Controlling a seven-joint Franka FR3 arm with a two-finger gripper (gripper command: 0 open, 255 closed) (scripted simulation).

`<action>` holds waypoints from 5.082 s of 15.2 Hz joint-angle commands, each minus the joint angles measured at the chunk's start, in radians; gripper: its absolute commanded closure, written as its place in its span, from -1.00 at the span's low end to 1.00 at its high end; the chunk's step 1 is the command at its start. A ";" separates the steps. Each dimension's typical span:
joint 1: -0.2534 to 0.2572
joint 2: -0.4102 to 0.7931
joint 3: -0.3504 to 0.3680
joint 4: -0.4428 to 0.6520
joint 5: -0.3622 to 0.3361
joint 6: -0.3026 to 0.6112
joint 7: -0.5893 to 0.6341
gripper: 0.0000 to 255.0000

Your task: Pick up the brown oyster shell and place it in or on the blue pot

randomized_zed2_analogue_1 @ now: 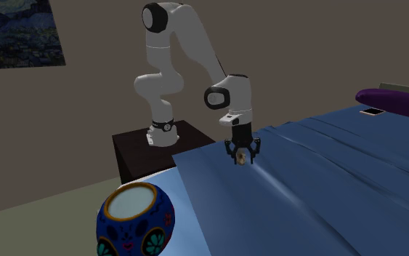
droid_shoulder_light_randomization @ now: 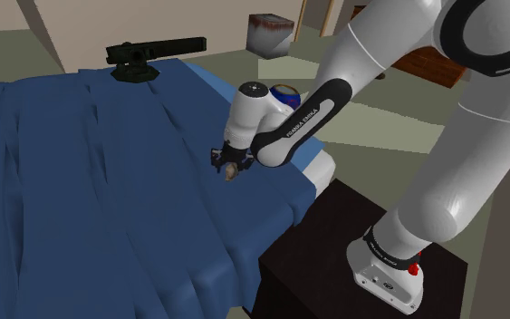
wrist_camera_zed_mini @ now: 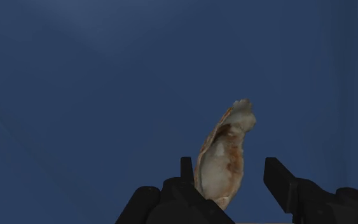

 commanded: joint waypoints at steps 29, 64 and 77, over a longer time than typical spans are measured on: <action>-0.027 -0.295 0.066 0.062 0.340 -0.319 -0.262 1.00; -0.192 -0.236 -0.215 0.345 0.406 -0.548 -0.749 1.00; -0.323 0.044 -0.326 0.698 0.435 -0.637 -1.004 1.00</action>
